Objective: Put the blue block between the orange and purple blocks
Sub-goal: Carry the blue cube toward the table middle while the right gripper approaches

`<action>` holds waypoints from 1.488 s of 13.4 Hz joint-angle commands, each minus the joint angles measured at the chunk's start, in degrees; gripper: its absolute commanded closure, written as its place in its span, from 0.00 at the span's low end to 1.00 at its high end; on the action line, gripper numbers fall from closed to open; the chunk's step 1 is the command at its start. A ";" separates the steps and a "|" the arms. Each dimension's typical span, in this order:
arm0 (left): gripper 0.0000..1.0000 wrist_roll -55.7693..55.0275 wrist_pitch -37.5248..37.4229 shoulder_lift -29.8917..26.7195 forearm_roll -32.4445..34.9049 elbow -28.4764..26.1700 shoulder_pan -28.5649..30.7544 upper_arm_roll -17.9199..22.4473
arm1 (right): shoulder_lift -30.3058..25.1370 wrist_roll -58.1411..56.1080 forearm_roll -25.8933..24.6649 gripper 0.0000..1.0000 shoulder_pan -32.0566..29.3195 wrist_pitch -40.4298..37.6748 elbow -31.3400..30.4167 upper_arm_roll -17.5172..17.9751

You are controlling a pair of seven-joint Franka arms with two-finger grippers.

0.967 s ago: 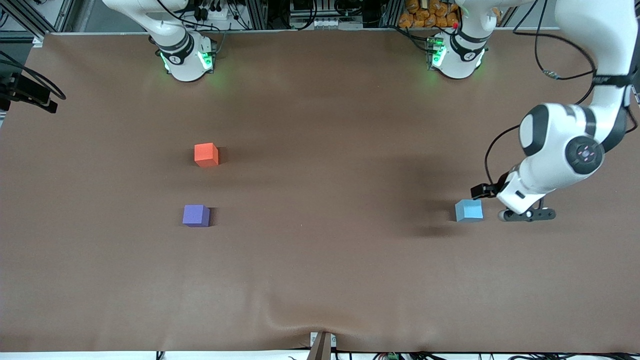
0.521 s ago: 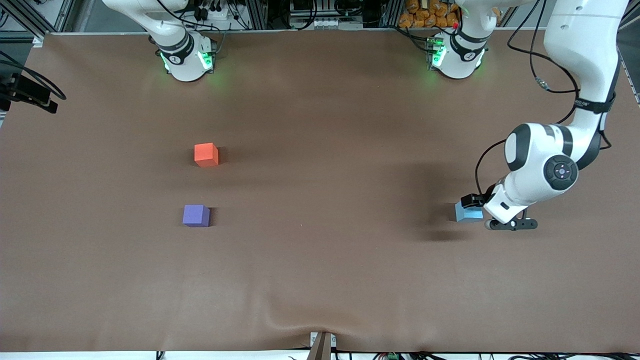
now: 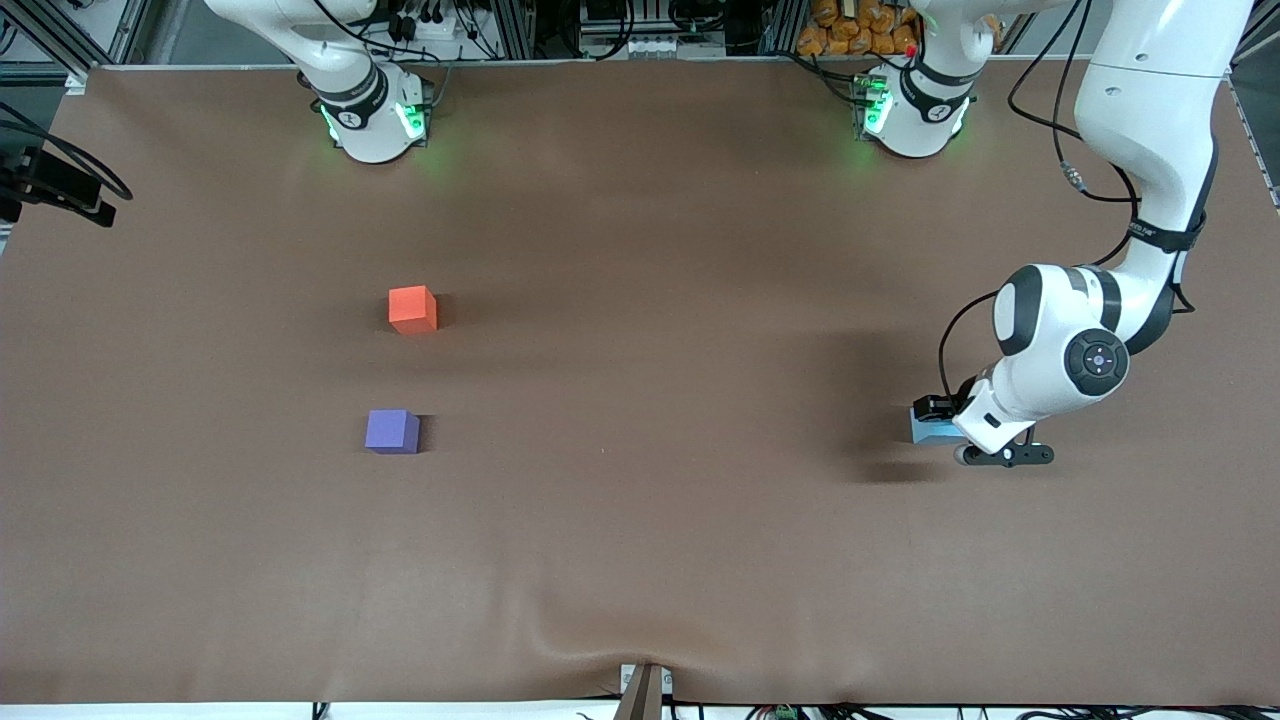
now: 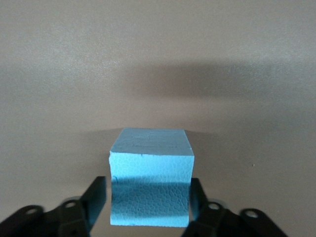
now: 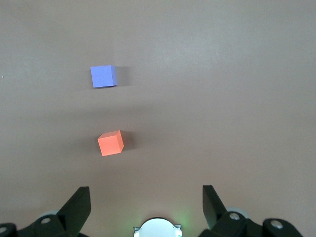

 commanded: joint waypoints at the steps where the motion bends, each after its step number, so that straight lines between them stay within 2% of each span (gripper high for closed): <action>1: 0.99 0.60 0.22 1.41 1.16 1.25 -0.17 -0.19 | 0.19 -0.40 -0.71 0.00 0.08 -0.60 0.49 0.15; 3: 1.00 0.69 0.13 0.98 1.16 1.60 -0.52 -1.06 | 0.19 -0.40 -0.71 0.00 0.08 -0.60 0.49 0.15; 6: 1.00 -0.72 -0.92 0.53 0.90 5.10 -1.31 -9.13 | 0.45 -0.40 -0.71 0.00 0.08 -0.60 0.41 0.15; 8: 1.00 -0.81 -1.01 0.88 0.37 8.00 -4.37 -11.61 | 0.45 -0.40 -0.71 0.00 0.08 -0.60 0.49 0.15; 9: 1.00 -1.59 -1.01 1.41 0.11 10.11 -8.13 -12.05 | 0.45 -0.40 -0.71 0.00 0.08 -0.60 0.49 0.15; 14: 1.00 -14.85 -5.13 7.99 0.11 23.54 -24.40 -11.62 | 1.06 -0.22 -0.27 0.00 -0.01 -0.25 0.49 0.15; 17: 1.00 -19.95 -5.23 13.26 0.11 30.23 -32.75 -10.74 | 4.48 0.21 -0.18 0.00 1.04 2.81 0.84 0.42; 20: 1.00 -20.67 -4.88 16.96 -0.24 31.92 -39.70 -6.45 | 10.53 0.13 0.17 0.00 1.83 7.99 0.84 0.50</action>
